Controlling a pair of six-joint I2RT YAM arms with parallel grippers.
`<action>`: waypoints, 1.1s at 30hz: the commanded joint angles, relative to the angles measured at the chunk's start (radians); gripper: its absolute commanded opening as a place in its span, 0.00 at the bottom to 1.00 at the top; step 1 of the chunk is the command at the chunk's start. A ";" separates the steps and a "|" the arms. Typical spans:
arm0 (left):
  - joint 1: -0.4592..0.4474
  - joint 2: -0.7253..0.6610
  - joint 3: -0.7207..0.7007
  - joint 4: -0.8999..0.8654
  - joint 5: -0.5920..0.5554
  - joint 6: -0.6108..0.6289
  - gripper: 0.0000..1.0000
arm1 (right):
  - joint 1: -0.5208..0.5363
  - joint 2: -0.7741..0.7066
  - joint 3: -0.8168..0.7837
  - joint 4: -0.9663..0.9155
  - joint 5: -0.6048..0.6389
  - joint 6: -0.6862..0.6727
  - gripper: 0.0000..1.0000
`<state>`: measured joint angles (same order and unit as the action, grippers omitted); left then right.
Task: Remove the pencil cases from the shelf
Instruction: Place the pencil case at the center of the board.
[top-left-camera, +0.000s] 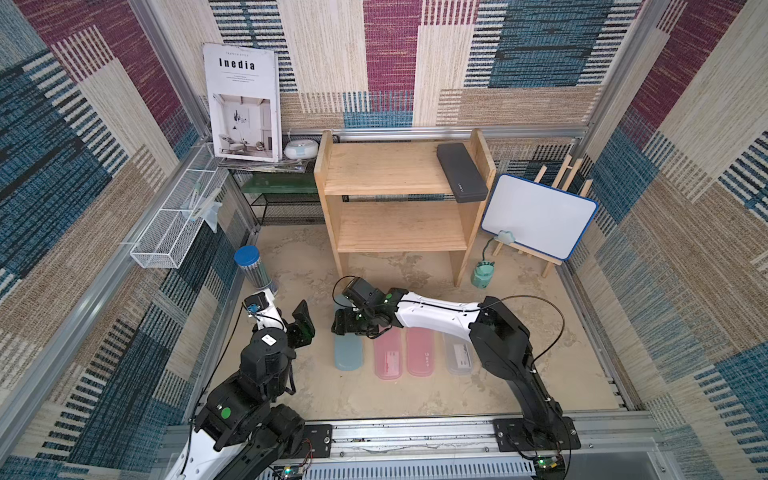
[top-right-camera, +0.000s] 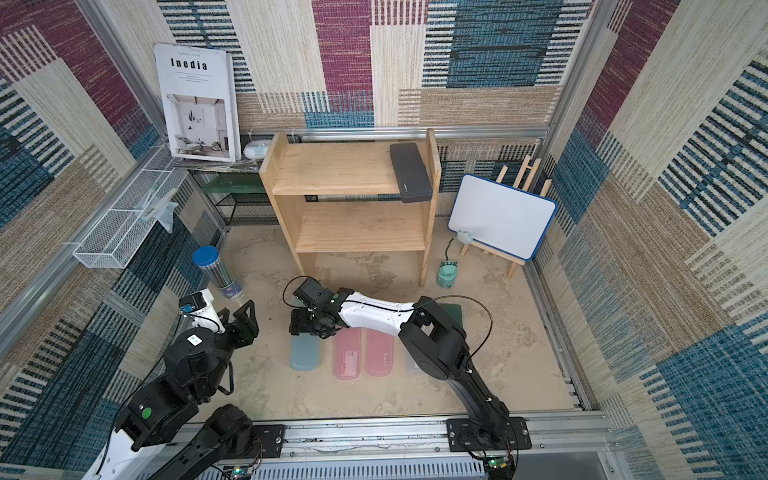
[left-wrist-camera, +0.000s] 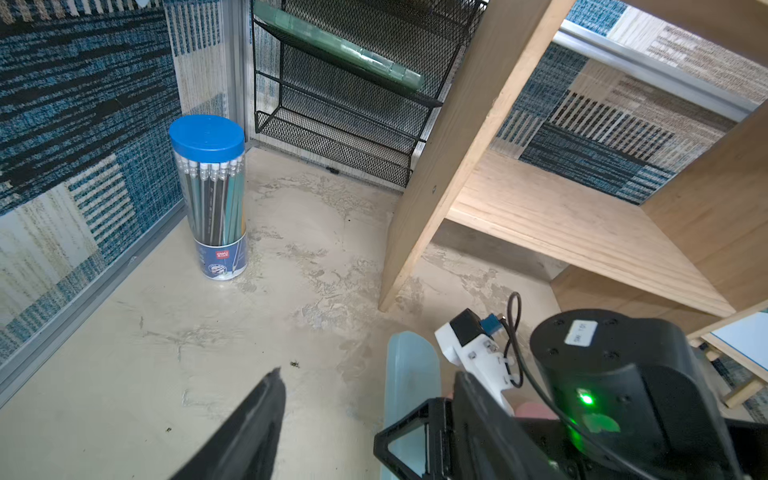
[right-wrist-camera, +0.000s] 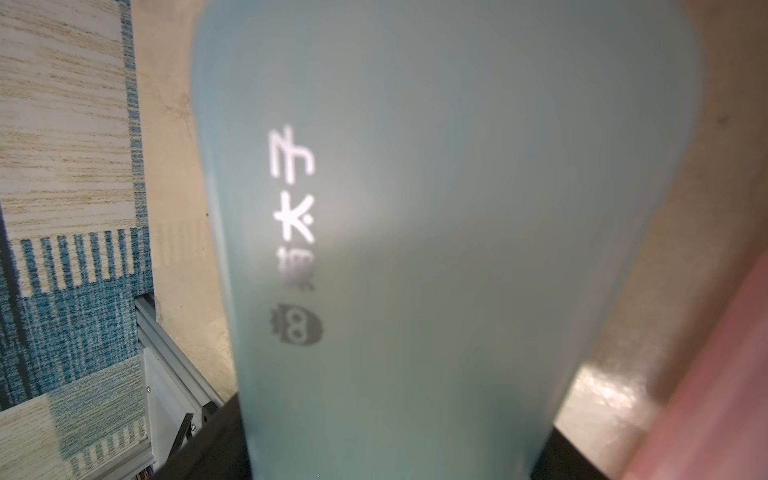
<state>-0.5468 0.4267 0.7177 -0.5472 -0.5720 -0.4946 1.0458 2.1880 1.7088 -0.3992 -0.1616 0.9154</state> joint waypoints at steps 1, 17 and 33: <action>0.001 0.007 0.002 -0.002 0.011 0.002 0.68 | 0.002 0.030 0.029 -0.042 0.011 0.008 0.80; 0.002 0.020 0.002 -0.011 0.030 -0.012 0.73 | 0.012 0.051 0.049 -0.074 0.034 -0.006 0.99; 0.004 0.324 0.365 0.233 0.501 -0.134 0.86 | 0.012 -0.577 -0.191 -0.121 0.722 -0.296 0.99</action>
<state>-0.5449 0.6823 1.0313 -0.4316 -0.2726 -0.5800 1.0584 1.6905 1.5852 -0.4919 0.3019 0.6998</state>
